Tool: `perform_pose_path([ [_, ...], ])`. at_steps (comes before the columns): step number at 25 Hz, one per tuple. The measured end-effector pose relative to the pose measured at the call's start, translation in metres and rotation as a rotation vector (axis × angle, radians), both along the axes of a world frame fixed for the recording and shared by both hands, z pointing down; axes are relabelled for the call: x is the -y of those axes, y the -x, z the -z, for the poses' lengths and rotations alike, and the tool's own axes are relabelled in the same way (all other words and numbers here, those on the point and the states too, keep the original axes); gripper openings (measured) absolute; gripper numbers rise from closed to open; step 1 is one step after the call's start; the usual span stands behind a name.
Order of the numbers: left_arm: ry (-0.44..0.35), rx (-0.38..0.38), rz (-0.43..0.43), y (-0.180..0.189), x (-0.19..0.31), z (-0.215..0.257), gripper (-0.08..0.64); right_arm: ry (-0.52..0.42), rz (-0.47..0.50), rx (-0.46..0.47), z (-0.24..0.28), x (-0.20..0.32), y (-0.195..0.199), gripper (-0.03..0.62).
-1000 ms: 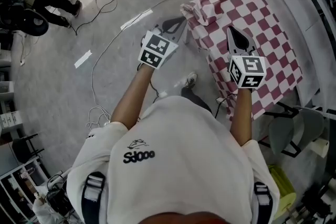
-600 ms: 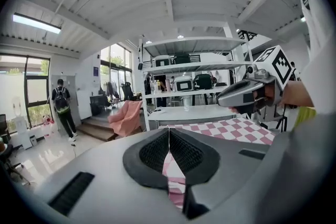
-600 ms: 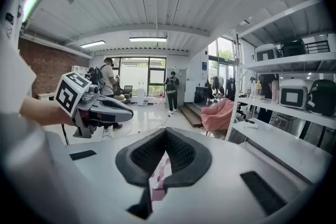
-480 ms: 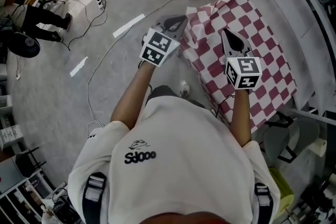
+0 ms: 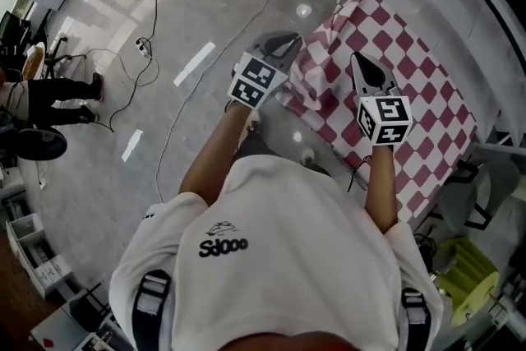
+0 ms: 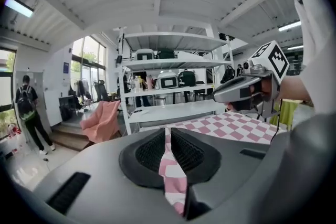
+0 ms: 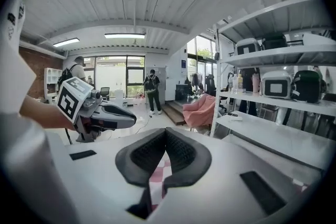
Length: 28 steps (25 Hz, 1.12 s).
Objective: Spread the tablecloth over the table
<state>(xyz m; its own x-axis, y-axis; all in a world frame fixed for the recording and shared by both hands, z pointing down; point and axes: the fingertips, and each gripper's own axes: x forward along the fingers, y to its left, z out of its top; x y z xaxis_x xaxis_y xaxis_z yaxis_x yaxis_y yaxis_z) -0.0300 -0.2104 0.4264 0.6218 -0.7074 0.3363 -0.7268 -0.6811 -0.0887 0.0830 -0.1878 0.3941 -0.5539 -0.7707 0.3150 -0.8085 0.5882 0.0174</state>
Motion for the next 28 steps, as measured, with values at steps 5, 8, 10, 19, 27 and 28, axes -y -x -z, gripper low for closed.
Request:
perform_pose_path([
  [5,0.132,-0.033,-0.147,0.004,0.035,-0.034,0.107,0.043,-0.131,-0.01,-0.023,0.023,0.008,0.021],
  [8,0.22,-0.009,-0.235,0.003,0.05,-0.062,0.161,0.069,-0.204,-0.008,-0.038,0.034,0.01,0.021],
  [10,0.258,0.043,-0.3,-0.001,0.056,-0.082,0.179,0.083,-0.249,-0.012,-0.048,0.042,0.011,0.021],
  [19,0.402,0.162,-0.486,-0.013,0.078,-0.177,0.227,0.167,-0.446,-0.057,-0.086,0.04,0.006,0.021],
  [27,0.58,0.238,-0.58,-0.013,0.083,-0.249,0.306,0.246,-0.557,-0.078,-0.11,0.019,0.006,0.021],
  [28,0.607,0.254,-0.597,-0.013,0.081,-0.258,0.311,0.254,-0.565,-0.076,-0.111,0.017,0.007,0.021],
])
